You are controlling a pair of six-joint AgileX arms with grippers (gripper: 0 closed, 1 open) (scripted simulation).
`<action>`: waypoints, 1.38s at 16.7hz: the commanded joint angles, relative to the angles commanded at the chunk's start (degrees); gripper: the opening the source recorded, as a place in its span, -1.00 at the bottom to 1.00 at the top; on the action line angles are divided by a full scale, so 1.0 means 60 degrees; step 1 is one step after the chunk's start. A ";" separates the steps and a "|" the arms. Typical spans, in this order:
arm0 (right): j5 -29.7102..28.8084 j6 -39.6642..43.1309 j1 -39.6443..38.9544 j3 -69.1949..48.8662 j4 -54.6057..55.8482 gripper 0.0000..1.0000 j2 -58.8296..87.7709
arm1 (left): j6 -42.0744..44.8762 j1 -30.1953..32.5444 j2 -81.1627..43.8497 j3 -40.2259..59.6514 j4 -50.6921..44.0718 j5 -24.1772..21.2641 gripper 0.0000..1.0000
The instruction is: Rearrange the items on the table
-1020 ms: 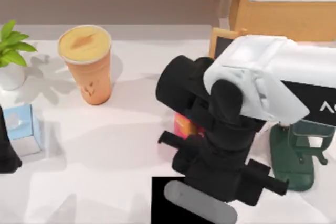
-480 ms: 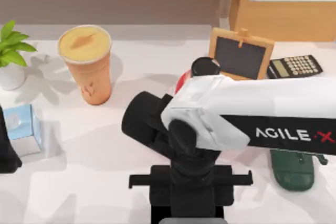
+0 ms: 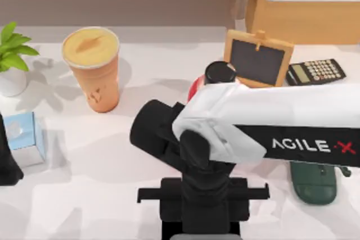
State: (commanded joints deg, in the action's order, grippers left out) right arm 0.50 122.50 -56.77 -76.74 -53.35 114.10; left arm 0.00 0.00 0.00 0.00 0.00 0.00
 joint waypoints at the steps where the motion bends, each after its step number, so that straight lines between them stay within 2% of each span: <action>1: 0.0008 0.0003 -0.0006 0.0030 0.0053 -1.00 0.0030 | 0.0000 0.0000 0.0000 0.0000 0.0000 0.0000 1.00; 6: -0.0008 0.0007 -0.0023 0.0102 0.0205 -1.00 0.0092 | 0.0000 0.0000 0.0000 0.0000 0.0000 0.0000 1.00; 19: -0.0008 0.0007 -0.0023 0.0102 0.0205 0.96 0.0092 | 0.0000 0.0000 0.0000 0.0000 0.0000 0.0000 1.00; 23: -0.0008 0.0007 -0.0023 0.0102 0.0205 1.00 0.0092 | 0.0000 0.0000 0.0000 0.0000 0.0000 0.0000 1.00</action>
State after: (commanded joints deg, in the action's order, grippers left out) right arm 0.45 122.54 -56.90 -76.13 -52.12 114.65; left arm 0.00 0.00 0.00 0.00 0.00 0.00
